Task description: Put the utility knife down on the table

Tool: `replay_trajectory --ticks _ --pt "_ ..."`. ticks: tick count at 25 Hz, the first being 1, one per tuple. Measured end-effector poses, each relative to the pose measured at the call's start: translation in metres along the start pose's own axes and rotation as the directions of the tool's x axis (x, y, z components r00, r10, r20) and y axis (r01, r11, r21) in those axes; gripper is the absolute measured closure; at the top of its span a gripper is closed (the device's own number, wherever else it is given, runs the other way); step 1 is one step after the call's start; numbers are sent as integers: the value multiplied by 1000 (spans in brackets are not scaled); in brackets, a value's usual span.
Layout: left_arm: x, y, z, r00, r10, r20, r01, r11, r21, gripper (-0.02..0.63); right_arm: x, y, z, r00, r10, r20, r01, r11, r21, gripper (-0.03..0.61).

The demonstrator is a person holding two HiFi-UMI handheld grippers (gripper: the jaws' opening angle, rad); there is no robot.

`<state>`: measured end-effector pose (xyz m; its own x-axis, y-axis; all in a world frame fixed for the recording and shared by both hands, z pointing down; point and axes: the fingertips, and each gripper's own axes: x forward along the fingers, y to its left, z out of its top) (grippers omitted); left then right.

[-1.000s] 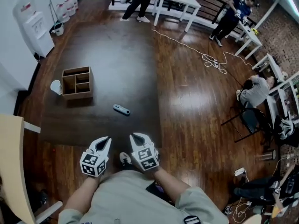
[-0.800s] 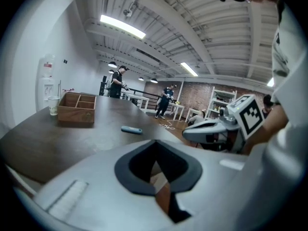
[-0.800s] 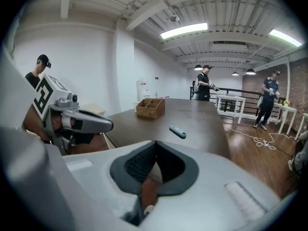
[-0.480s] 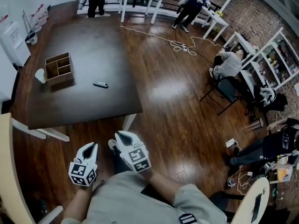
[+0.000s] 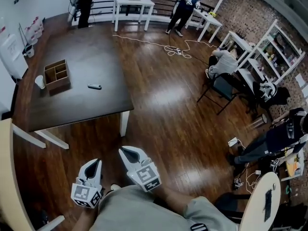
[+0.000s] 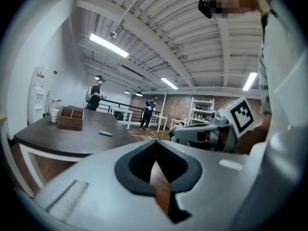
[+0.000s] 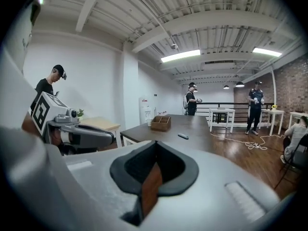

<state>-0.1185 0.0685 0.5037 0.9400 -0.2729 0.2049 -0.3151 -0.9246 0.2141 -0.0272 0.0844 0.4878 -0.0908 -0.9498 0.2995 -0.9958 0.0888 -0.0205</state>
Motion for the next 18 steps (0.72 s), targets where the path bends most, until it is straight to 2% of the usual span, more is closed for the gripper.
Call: replay_trajectory --ticks 5,10,14,18 --pt "3 -37 5 999 17 41 -18 1000 9 617 -41 -8 4 999 34 41 -33 999 -15 577" --pt "25 -90 -16 999 13 35 -11 998 -64 617 -88 -29 -6 996 66 61 -64 998 -26 577" --pt "38 -125 -20 999 39 33 -39 999 -5 617 -117 -45 -21 993 104 62 -104 995 -3 577" --pt "40 -150 -30 996 84 35 -84 996 14 618 -135 -54 -36 986 153 64 -155 988 25 577"
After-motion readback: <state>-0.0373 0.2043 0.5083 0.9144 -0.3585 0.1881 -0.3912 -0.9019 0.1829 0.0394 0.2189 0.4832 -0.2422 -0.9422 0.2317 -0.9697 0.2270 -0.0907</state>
